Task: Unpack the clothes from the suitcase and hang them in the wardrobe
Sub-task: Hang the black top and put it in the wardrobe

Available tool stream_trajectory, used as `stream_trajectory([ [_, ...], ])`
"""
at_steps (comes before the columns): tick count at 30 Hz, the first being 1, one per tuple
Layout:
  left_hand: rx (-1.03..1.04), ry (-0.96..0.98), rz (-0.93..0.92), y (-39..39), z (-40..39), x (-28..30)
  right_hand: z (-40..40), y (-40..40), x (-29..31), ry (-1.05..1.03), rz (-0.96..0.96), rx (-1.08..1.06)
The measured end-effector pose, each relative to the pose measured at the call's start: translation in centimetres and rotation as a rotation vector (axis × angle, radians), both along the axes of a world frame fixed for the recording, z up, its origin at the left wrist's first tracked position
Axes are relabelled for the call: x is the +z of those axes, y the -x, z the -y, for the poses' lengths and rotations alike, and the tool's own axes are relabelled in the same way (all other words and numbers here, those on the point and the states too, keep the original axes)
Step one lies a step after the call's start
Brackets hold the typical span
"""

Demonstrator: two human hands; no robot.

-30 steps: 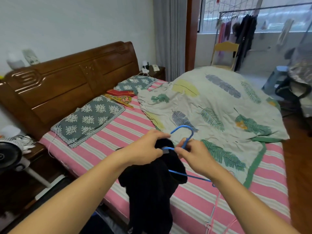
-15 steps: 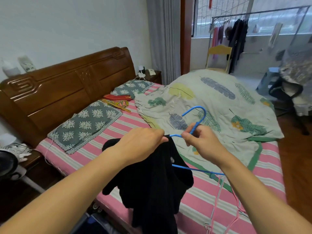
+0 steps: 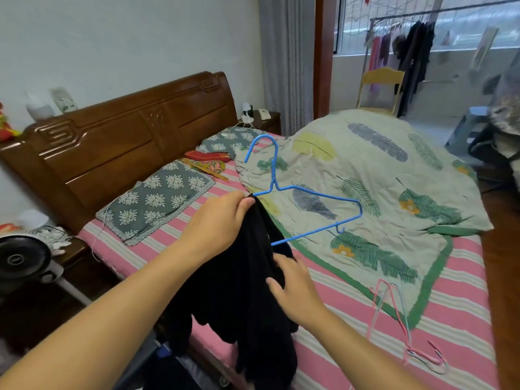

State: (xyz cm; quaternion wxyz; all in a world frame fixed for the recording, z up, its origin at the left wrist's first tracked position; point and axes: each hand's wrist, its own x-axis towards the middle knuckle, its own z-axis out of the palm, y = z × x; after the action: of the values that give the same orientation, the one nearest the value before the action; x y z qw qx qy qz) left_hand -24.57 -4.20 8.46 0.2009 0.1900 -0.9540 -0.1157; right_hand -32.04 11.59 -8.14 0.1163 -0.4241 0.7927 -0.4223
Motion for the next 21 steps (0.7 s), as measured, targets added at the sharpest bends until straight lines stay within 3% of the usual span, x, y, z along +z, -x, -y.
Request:
stream_trajectory([
  [5,0.078,0.142,-0.133,-4.3,5.6,1.4,-3.2,4.8,-0.3,-0.095,-0.395,0.099],
  [8,-0.046,0.211,-0.082,-8.9,9.8,0.2,-6.1,10.4,1.4,-0.067,-0.594,0.206],
  [11,-0.128,0.31,-0.102,-11.2,10.7,-1.3,-5.3,12.3,5.5,-0.116,-0.672,0.379],
  [13,-0.074,0.356,-0.174,-11.7,10.8,-1.5,-4.3,12.5,6.8,-0.114,-0.726,0.405],
  [17,0.056,0.054,-0.421,-12.3,9.7,-1.3,-2.0,11.6,7.2,-0.017,-0.837,0.346],
  [21,0.072,-0.11,-0.451,-14.1,9.7,-2.9,-1.0,10.9,6.5,0.003,-0.811,0.388],
])
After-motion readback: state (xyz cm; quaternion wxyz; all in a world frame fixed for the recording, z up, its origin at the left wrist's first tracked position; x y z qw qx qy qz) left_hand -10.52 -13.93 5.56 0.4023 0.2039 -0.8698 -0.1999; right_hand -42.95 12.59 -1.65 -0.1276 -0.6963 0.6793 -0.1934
